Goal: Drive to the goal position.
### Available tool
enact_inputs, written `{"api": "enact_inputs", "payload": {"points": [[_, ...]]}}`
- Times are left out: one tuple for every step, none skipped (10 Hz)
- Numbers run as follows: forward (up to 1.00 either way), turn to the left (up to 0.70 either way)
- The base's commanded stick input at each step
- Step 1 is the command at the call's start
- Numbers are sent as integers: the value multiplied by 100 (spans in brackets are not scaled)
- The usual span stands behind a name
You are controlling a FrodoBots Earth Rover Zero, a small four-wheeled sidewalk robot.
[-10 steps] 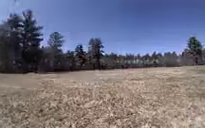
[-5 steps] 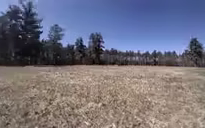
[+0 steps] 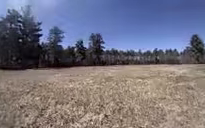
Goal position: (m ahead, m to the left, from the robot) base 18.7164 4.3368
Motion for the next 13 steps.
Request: {"api": "enact_inputs", "payload": {"points": [[70, 0], [70, 0], [70, 0], [70, 0], [70, 0], [70, 0], [70, 0], [70, 0], [70, 0], [70, 0], [70, 0], [70, 0], [70, 0]]}}
